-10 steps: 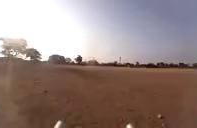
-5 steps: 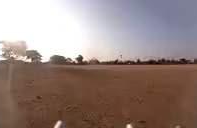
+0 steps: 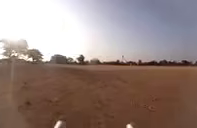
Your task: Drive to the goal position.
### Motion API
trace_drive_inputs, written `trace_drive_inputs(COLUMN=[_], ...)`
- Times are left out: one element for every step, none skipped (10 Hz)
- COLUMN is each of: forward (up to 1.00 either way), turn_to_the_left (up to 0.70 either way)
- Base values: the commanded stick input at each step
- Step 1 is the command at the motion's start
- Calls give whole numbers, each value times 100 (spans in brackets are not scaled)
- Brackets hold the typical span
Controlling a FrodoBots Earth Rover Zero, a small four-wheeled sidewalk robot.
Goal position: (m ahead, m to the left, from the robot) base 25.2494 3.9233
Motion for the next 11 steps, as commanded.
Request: trace_drive_inputs(forward=[70, 70, 70, 70, 70, 70, 70, 70, 70, 70, 70], turn_to_the_left=[0, 0, 0, 0, 0, 0, 0, 0, 0, 0, 0])
